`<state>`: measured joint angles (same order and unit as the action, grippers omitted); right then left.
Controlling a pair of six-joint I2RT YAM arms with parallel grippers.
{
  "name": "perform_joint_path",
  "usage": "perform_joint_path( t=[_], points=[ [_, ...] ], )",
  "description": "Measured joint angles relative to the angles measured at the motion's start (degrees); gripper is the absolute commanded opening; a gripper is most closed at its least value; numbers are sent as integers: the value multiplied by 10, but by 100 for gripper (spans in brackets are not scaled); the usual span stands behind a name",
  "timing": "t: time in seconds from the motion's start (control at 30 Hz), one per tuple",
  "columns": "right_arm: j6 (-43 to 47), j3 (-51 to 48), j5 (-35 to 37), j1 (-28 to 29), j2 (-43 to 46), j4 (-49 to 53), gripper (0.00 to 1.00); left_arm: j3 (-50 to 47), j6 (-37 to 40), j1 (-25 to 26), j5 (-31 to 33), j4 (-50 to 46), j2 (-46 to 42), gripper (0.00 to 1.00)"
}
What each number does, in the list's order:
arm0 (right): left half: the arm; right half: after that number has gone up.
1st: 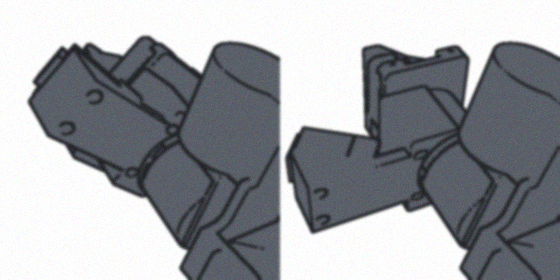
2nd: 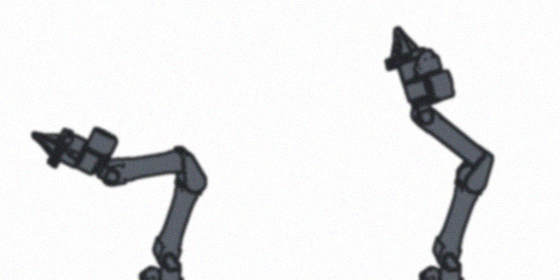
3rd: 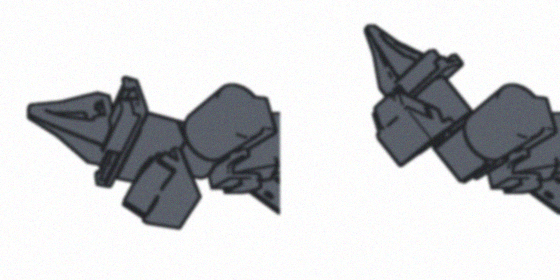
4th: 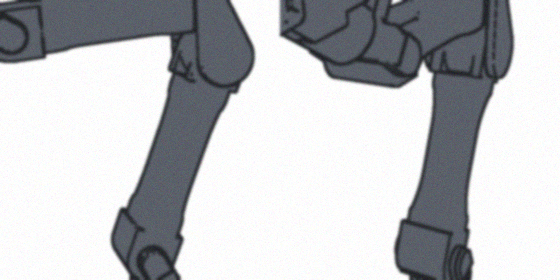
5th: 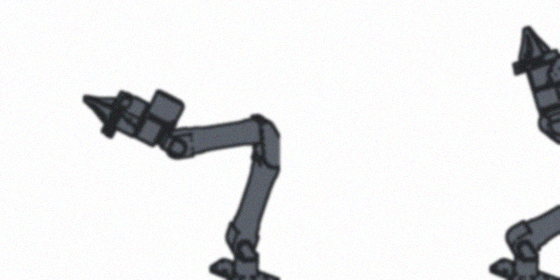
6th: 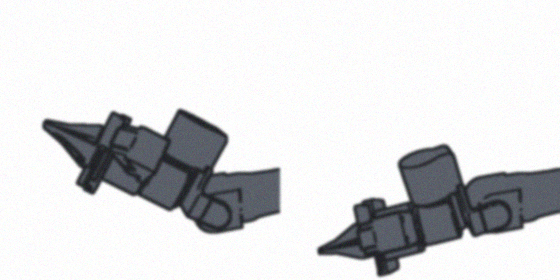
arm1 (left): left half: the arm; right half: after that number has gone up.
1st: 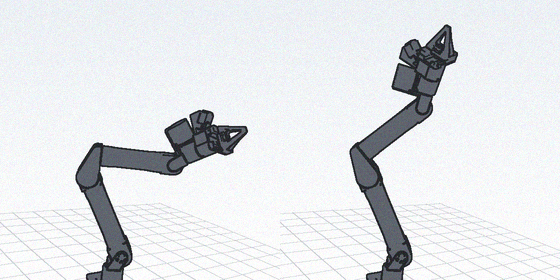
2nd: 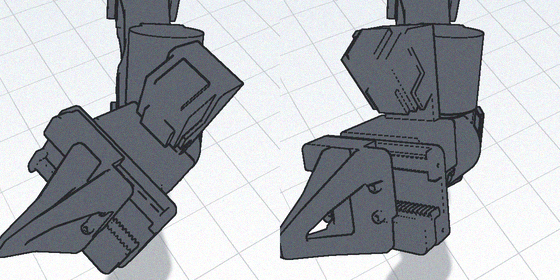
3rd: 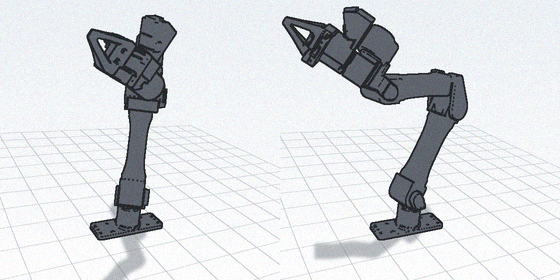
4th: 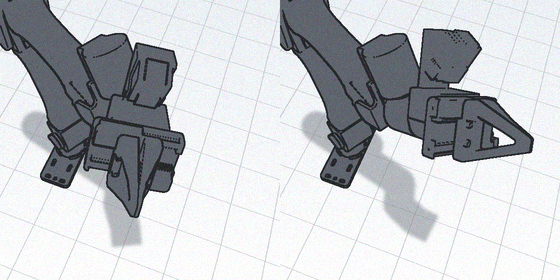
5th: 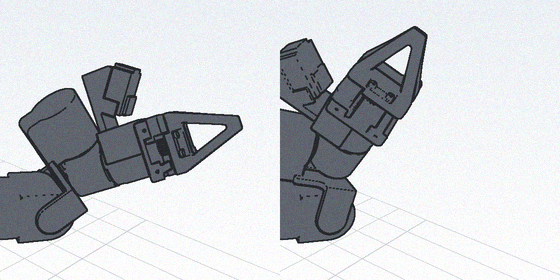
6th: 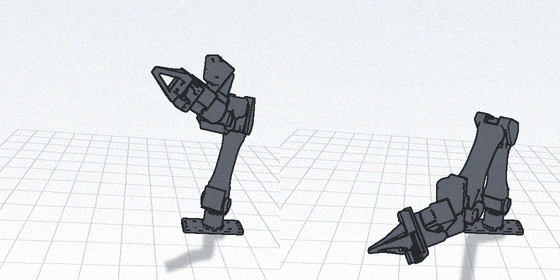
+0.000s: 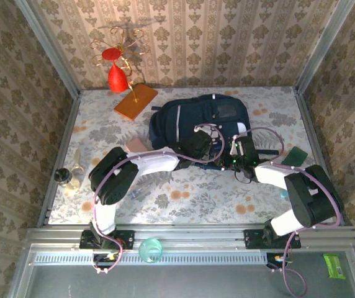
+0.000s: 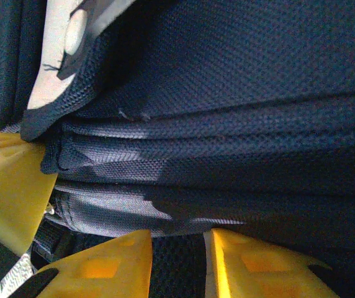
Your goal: Pack books, pencil case, and school supplies into a backpack
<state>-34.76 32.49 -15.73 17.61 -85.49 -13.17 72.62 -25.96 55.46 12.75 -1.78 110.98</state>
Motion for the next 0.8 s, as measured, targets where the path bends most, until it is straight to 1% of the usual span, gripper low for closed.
perform_joint_path(
  t=[0.3, 0.5, 0.57, 0.8],
  points=[
    [0, 0, -7, -1, -2, 0, 33, -25, -13, -5, -12, 21, -14, 12],
    [0, 0, -8, -2, -2, 0, 33, -29, -15, -8, -12, 19, -17, 14],
    [0, 0, -9, -2, -3, -1, 33, -31, -15, -8, -14, 18, -18, 13],
    [0, 0, -9, -2, -5, -3, 33, -33, -20, -8, -16, 19, -20, 4]
  ],
)
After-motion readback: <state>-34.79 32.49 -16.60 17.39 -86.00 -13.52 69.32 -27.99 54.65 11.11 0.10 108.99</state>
